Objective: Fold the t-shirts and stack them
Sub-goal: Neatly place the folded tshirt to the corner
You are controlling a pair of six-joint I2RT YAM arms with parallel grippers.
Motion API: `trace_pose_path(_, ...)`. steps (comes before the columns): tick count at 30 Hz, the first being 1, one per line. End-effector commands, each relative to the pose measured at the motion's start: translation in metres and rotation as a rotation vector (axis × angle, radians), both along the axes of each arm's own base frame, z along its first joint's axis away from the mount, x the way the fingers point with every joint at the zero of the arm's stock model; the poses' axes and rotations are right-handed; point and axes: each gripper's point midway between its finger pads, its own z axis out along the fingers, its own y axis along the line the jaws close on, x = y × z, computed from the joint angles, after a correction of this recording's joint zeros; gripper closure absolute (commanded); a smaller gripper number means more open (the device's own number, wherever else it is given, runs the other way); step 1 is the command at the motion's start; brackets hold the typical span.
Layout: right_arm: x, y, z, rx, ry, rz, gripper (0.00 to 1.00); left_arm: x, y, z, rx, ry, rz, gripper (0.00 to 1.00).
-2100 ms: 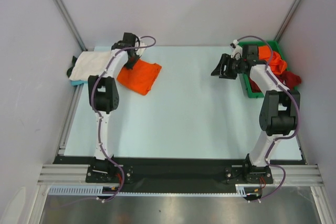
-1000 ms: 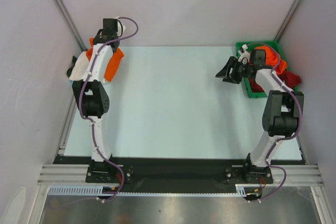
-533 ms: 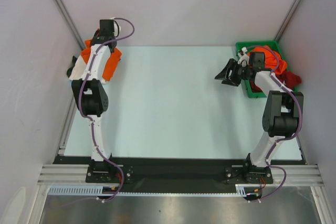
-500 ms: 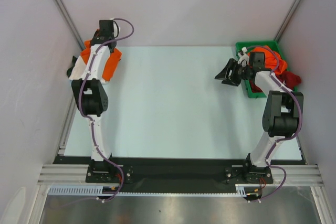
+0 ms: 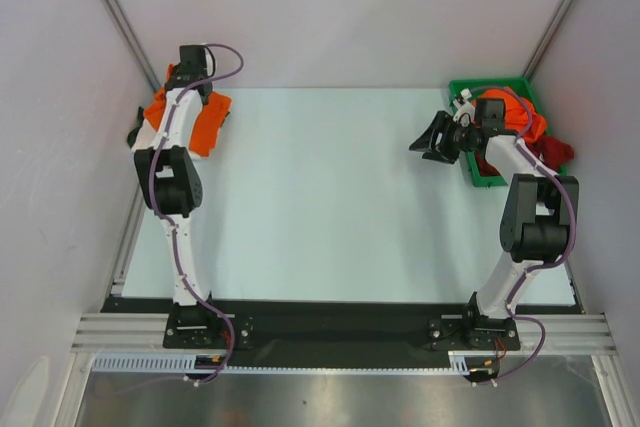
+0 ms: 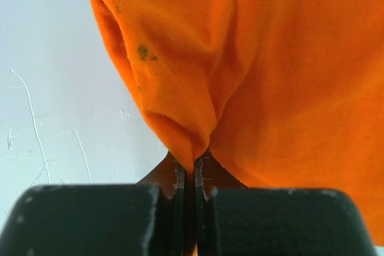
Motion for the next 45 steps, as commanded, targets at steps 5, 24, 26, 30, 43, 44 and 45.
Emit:
trace_pose_path(5, 0.006, 0.003, 0.027, -0.007, -0.084, 0.003, 0.36, -0.005, 0.042, 0.046, 0.067, -0.106, 0.09, 1.0)
trace_pose_path(24, 0.004, 0.008, 0.027, -0.028, -0.092, 0.021, 0.36, 0.0, 0.063, 0.047, 0.201, -0.154, 0.204, 0.65)
trace_pose_path(26, 0.003, 0.008, 0.029, -0.035, -0.103, 0.022, 0.36, 0.004, 0.065, 0.058, 0.209, -0.198, 0.205, 0.62)
trace_pose_path(30, 0.001, 0.007, 0.03, -0.039, -0.106, 0.022, 0.36, 0.009, 0.057, 0.072, 0.212, -0.256, 0.199, 0.32)
trace_pose_path(43, 0.031, 0.013, 0.068, -0.31, -0.335, 0.079, 0.0, -0.011, -0.167, 0.066, -0.409, -0.255, -0.239, 0.0)
trace_pose_path(44, 0.038, 0.013, 0.071, -0.353, -0.351, 0.053, 0.0, -0.016, -0.192, 0.06, -0.537, -0.248, -0.281, 0.0)
trace_pose_path(45, 0.046, 0.016, 0.074, -0.362, -0.367, 0.042, 0.0, -0.025, -0.206, 0.065, -0.599, -0.247, -0.3, 0.0)
